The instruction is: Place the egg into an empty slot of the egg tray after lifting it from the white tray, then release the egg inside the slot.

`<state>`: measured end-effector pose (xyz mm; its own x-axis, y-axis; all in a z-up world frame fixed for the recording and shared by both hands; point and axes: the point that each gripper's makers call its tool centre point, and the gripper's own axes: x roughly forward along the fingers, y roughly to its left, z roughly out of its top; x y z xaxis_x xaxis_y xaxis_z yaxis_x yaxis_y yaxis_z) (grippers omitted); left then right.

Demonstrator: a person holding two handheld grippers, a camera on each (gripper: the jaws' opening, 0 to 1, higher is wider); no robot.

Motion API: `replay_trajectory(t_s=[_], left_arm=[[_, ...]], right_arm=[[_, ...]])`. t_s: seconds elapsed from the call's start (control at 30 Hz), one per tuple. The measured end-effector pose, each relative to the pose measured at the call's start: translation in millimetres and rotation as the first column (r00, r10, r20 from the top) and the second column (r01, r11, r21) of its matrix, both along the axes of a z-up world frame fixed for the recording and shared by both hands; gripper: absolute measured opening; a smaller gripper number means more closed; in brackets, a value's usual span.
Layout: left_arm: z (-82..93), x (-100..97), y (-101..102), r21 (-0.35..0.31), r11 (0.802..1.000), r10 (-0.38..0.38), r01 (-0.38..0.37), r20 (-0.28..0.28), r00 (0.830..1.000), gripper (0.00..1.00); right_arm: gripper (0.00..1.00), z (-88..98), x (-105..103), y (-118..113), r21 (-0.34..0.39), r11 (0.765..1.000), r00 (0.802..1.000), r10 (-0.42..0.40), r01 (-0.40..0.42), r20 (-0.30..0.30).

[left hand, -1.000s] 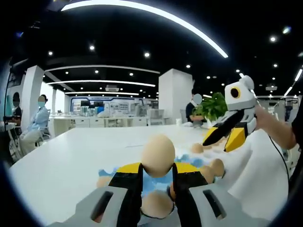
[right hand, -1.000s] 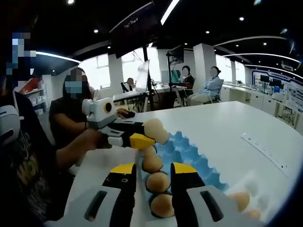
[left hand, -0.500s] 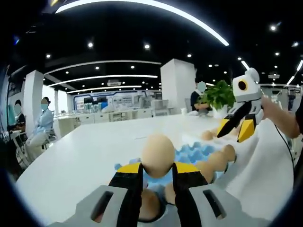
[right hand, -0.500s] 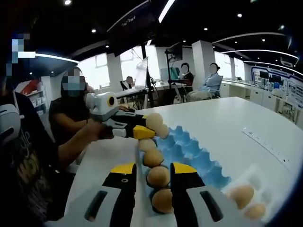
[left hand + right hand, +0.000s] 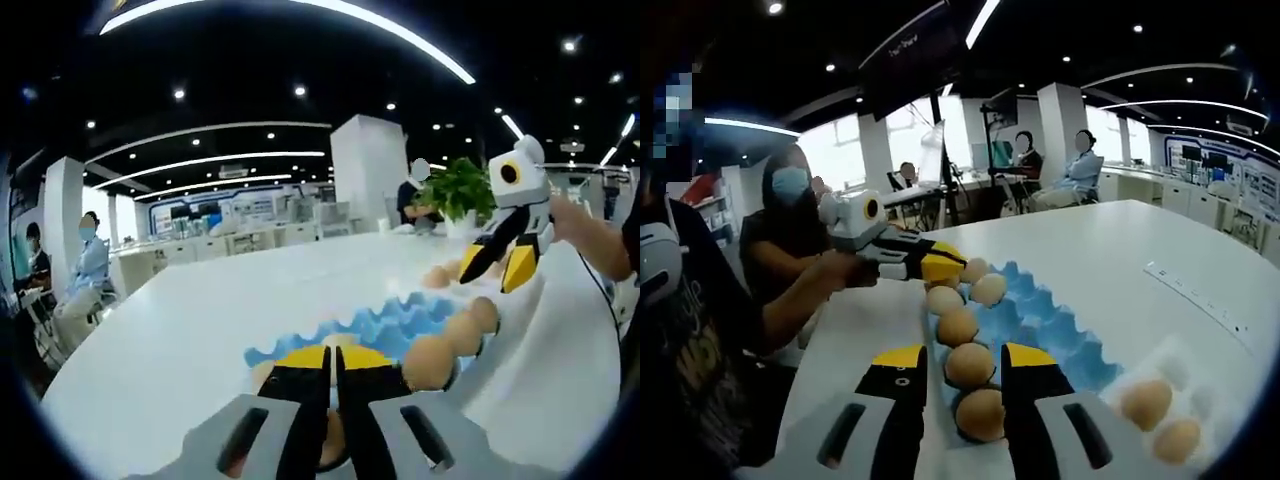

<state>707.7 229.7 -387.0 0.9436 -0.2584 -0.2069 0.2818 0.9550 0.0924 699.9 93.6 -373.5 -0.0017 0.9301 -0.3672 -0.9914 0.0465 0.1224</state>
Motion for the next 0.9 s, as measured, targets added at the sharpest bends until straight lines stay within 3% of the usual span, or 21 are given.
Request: replay_trajectory(t_s=[0.03,0.07,0.1,0.17,0.23,0.9], left_arm=[[-6.6,3.8,6.7,0.089,0.996,0.025,-0.021,-0.039,0.999,0.04],[-5.3,6.5,9.0,0.1,0.994,0.036,-0.033,-0.032,0.999,0.04],[5.4,11.5,6.2,0.059,0.998,0.027,-0.028,0.022,0.999,0.04],[6.8,10.1,-5.9,0.005,0.999,-0.039,0.039,-0.001,0.999,0.05],[5.8,10.8,-5.7,0.055,0.998,-0.019,0.019,0.0,1.0,0.06],[-0.9,5.0,-12.5,0.0,1.0,-0.03,0.03,-0.012,0.999,0.08]], right_arm=[[0.3,0.8,0.3,-0.2,0.003,1.0,1.0,-0.001,0.001,-0.002],[0.3,2.4,0.9,-0.3,0.009,1.0,1.0,-0.005,0.005,-0.003],[0.3,4.6,1.2,-0.9,0.015,1.0,1.0,-0.006,0.006,-0.004],[0.3,6.6,1.4,-2.0,0.019,1.0,1.0,-0.006,0.006,-0.002],[0.3,8.5,5.0,-3.6,0.025,1.0,1.0,-0.012,0.012,0.003],[0.31,3.1,6.4,-6.8,0.024,0.999,1.0,-0.021,0.021,0.0]])
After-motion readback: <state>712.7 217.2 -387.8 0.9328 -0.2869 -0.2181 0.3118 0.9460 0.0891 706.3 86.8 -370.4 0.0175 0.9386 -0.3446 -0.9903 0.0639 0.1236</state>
